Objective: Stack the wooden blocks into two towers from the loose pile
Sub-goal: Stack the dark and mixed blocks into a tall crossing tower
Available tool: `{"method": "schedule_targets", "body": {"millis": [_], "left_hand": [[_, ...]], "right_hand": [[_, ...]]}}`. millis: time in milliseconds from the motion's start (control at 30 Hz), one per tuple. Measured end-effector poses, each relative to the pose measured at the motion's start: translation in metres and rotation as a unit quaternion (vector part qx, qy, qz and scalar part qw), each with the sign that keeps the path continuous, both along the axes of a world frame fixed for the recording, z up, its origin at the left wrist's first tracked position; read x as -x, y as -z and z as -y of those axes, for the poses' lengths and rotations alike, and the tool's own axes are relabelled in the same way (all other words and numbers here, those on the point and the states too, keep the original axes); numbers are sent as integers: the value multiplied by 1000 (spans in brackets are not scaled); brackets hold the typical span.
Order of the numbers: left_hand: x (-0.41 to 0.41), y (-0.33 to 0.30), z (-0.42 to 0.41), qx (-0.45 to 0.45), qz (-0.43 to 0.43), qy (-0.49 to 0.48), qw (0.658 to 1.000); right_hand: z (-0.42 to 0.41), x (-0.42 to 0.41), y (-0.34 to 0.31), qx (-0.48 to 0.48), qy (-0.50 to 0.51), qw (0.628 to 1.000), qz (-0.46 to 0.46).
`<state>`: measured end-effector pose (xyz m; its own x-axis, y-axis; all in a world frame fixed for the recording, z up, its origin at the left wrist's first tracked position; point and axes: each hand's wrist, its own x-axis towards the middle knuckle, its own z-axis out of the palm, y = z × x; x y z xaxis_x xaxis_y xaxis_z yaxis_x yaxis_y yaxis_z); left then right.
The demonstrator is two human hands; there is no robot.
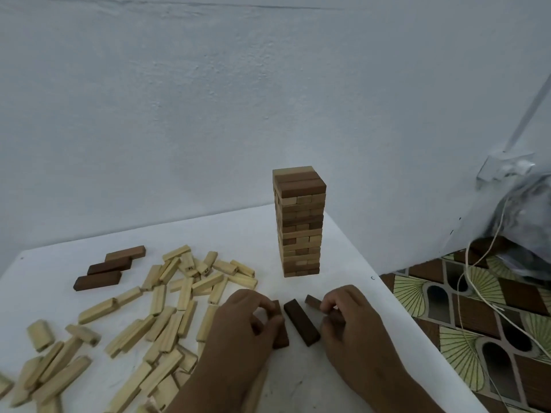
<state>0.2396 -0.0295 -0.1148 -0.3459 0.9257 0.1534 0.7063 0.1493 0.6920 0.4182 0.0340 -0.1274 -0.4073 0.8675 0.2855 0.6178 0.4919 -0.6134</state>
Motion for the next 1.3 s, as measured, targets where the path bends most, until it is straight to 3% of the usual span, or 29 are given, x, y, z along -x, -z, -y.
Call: {"method": "schedule_targets", "body": {"millis": [267, 500, 767, 933, 1133, 1300], "left_hand": [[8, 10, 7, 2, 28, 38, 999], [10, 10, 10, -4, 14, 86, 996], [15, 17, 9, -11, -8, 127, 992], [17, 8, 15, 31, 17, 164, 986], [14, 5, 7, 19, 5, 185, 982], [12, -4, 4, 32, 18, 192, 981]], "right_hand": [[-1, -5, 6, -2, -84, 996, -19], [-3, -6, -4, 28, -174, 983, 51], [-4, -3, -1, 41, -158, 985, 52], [-2, -7, -19, 52, -176, 975, 122], [-7, -1, -12, 95, -197, 973, 73], [-4, -4, -24, 77, -198, 975, 70]]}}
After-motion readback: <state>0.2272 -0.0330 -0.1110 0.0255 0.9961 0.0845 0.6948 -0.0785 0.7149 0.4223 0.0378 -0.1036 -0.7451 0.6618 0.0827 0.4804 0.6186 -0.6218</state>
